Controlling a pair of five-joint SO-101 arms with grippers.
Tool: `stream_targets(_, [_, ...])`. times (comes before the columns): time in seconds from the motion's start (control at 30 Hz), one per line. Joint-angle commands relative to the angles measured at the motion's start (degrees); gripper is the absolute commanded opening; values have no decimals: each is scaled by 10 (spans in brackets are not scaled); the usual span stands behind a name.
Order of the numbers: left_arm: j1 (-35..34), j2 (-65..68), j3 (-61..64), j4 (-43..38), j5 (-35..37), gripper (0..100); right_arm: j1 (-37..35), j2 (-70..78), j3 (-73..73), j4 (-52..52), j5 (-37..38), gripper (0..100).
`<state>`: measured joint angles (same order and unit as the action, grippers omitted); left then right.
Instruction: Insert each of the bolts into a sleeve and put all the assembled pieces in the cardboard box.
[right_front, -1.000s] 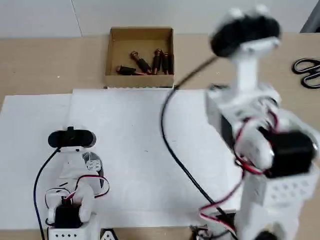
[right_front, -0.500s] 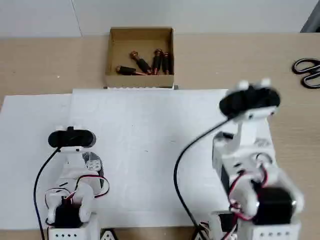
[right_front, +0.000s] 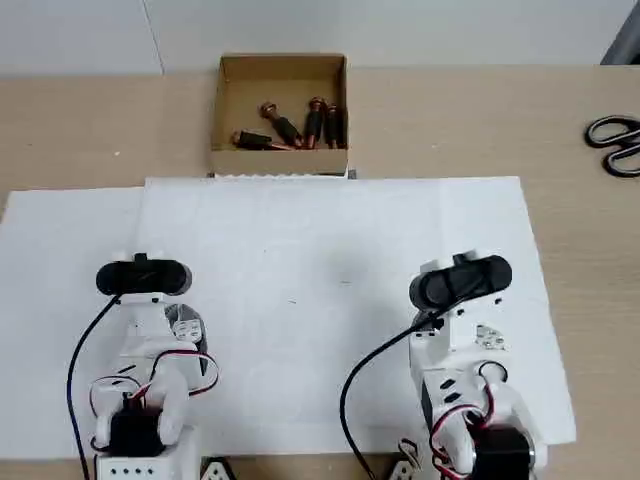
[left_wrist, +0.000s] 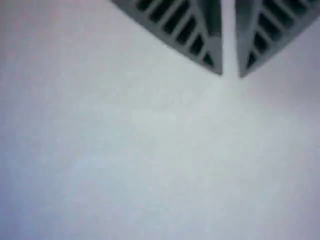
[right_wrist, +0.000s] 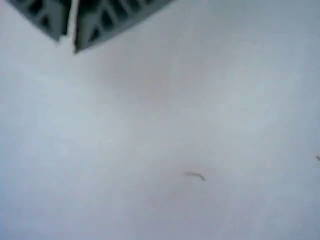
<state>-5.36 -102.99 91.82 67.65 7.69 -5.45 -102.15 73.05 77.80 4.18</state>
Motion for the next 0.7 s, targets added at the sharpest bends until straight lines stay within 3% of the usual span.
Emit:
stream_targets(0.0, [-2, -6, -2, -13, -2, 6, 16, -7, 29, -13, -21, 4])
stream_targets(0.67, [0, -6, -2, -13, -2, 6, 36, -19, 184, -83, -30, 4])
